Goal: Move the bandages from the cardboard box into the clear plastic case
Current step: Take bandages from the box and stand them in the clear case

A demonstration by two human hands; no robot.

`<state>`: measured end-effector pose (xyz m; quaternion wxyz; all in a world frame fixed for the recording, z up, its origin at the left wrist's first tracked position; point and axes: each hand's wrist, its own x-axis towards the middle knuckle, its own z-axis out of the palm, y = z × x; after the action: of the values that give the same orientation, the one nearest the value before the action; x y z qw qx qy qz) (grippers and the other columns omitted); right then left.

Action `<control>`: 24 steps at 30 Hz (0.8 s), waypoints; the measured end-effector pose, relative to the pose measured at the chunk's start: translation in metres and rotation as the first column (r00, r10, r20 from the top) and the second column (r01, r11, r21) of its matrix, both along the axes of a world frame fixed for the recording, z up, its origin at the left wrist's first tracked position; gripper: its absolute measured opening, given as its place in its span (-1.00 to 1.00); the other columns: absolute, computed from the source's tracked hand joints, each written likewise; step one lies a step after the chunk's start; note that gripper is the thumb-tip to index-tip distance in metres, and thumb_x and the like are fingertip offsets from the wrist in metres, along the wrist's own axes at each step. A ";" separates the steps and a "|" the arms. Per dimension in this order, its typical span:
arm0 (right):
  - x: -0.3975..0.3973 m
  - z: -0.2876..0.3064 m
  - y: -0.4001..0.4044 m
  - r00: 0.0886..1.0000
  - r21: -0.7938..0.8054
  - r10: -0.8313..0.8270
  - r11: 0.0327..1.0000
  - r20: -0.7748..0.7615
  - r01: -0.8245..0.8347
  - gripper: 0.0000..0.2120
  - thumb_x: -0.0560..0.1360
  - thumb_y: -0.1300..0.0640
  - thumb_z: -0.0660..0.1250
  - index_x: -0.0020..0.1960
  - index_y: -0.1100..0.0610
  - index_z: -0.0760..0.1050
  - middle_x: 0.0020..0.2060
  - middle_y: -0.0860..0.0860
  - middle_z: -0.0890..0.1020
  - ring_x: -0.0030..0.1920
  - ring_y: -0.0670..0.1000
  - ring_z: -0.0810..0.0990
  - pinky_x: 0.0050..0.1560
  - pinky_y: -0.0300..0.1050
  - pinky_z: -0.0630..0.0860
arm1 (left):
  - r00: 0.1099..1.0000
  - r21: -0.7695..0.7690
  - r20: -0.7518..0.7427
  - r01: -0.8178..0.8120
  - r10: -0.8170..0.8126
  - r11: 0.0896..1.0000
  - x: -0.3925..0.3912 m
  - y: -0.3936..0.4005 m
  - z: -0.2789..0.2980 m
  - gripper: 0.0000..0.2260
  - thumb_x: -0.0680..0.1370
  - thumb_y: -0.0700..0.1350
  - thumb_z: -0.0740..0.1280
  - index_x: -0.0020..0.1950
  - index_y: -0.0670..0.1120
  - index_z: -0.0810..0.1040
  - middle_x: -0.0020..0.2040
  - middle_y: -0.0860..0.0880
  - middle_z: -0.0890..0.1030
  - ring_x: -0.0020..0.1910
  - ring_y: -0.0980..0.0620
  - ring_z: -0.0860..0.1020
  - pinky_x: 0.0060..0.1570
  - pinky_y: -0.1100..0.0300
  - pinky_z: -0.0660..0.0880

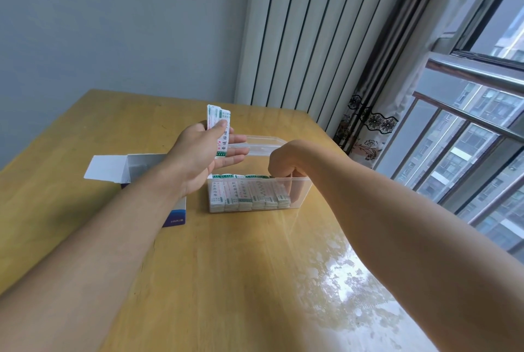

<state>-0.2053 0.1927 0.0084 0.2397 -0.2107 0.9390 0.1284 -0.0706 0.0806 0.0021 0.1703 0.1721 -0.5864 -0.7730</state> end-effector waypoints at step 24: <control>0.003 0.000 0.001 1.000 -0.062 0.000 0.998 0.003 0.000 -0.68 0.65 0.32 0.10 0.34 0.32 0.48 0.19 0.18 0.59 0.16 0.14 0.62 0.22 -0.10 0.54 | 1.000 0.039 -0.008 0.007 -0.007 0.999 0.001 -0.002 0.001 -0.80 0.72 -0.09 0.18 0.14 -0.20 0.50 0.06 -0.23 0.70 -0.01 -0.20 0.72 0.13 -0.11 0.63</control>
<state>-0.2022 0.1934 0.0086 0.2342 -0.2183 0.9422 0.0988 -0.0700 0.0782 0.0035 0.1664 0.1704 -0.5711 -0.7856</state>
